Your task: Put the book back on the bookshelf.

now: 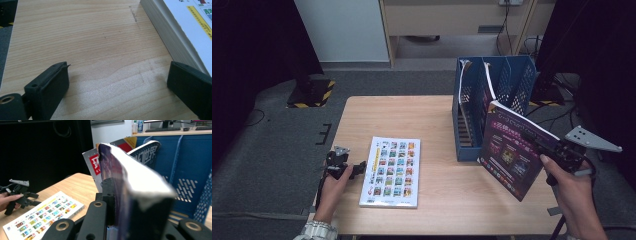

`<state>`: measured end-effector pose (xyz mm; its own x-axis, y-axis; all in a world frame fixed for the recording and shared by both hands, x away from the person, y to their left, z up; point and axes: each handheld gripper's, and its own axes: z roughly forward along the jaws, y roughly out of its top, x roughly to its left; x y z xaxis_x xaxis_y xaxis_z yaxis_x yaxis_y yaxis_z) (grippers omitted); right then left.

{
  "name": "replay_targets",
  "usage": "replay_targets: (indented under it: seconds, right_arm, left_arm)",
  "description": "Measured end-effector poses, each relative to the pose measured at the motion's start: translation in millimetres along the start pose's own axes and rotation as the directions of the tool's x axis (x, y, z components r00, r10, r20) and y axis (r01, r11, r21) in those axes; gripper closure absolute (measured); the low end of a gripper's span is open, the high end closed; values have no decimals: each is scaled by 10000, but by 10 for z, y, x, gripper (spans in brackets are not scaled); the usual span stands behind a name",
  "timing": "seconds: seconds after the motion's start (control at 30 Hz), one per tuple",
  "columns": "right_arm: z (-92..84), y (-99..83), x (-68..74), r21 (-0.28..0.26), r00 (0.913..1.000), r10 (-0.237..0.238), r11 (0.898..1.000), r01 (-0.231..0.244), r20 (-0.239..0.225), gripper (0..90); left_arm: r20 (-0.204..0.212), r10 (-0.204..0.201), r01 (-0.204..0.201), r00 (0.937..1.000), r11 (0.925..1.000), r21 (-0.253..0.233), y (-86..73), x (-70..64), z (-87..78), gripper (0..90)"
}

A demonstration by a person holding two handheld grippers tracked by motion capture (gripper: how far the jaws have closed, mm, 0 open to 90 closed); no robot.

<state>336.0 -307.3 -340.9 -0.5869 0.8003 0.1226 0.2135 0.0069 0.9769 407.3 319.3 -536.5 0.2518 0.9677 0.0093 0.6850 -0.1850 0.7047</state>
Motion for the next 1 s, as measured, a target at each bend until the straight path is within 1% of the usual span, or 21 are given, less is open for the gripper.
replay_targets:
  seconds: [0.07, 0.1, 0.23, 0.27, 0.33, 0.57, 0.77, 1.0]
  right_arm:
    - [-16, 7, -8, 9, 10000, -30, 10000, 30, 21, 841]
    - [-51, 23, -20, 32, 9999, -104, 9999, 104, 65, 840]
    - [-98, 51, -42, 20, 9999, -91, 10000, 91, 127, 840]
    - [-138, 87, -63, -41, 9998, -45, 10000, 46, 212, 841]
    - [-164, 120, -72, -90, 9997, 55, 9999, -53, 238, 840]
    - [-238, 270, -106, -572, 9996, 236, 9981, -229, 127, 841]
    - [-218, 405, -126, -720, 9993, 262, 9971, -241, 280, 841]
    - [-118, 561, -172, -730, 9980, 260, 9971, -217, 574, 841]
  left_arm:
    - [-2, -3, 3, 10000, 10000, 0, 0, 0, 0, 35]
    - [-3, -7, 7, 10000, 10000, -1, 0, -1, 0, 35]
    - [-7, -11, 11, 10000, 10000, -1, -1, -1, 0, 35]
    - [-8, -13, 13, 10000, 10000, -3, -1, -2, 0, 35]
    - [-14, -10, 10, 10000, 10000, 1, -1, -2, -1, 36]
    - [32, -5, 5, 10000, 10000, 15, 0, 1, 1, 30]
    - [29, -3, 3, 10000, 10000, 15, 0, 0, 1, 30]
    - [29, 1, -1, 10000, 10000, 18, 0, 1, 0, 29]
